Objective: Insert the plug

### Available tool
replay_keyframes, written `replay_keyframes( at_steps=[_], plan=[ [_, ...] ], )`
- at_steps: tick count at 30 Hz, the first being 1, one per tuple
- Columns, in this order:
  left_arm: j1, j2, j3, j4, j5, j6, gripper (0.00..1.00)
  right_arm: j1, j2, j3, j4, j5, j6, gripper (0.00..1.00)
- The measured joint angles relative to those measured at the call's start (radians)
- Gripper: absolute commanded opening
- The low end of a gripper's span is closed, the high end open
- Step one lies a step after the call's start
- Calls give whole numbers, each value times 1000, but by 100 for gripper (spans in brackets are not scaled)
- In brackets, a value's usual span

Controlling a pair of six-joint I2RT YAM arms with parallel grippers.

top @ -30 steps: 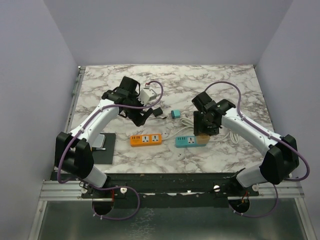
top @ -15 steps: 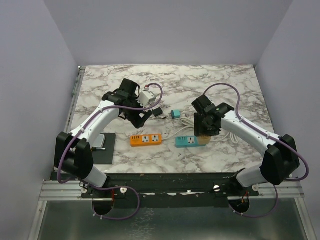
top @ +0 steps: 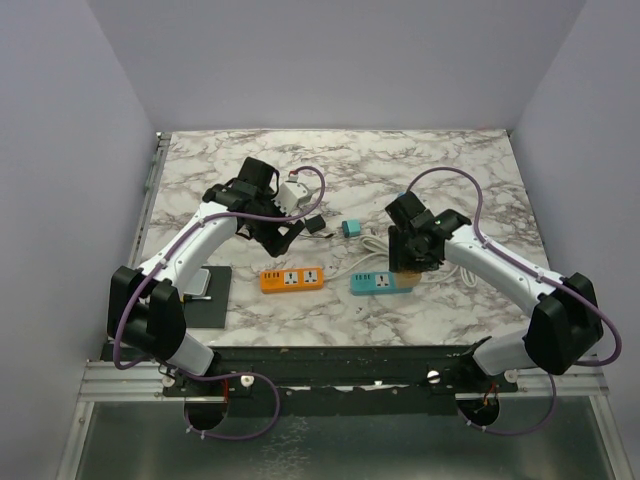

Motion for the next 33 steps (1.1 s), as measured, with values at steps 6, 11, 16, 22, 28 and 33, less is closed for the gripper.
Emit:
replay_keyframes(
  at_steps=[6,11,16,22,28,33],
  plan=[
    [0,0,0,0,0,0,99,0,-3,-7,13,0,0,1],
    [0,0,0,0,0,0,99,0,-10,-24,37,0,9,1],
    [0,0,0,0,0,0,99,0,-29,-43,50,1,20,1],
    [0,-6,-1,0,-6,3,99,0,-42,-54,57,3,26,1],
    [0,-14,-7,2,-14,3,99,0,-55,-66,59,3,26,1],
    [0,-16,-12,6,-16,4,99,3,-70,-83,70,8,39,1]
  ],
)
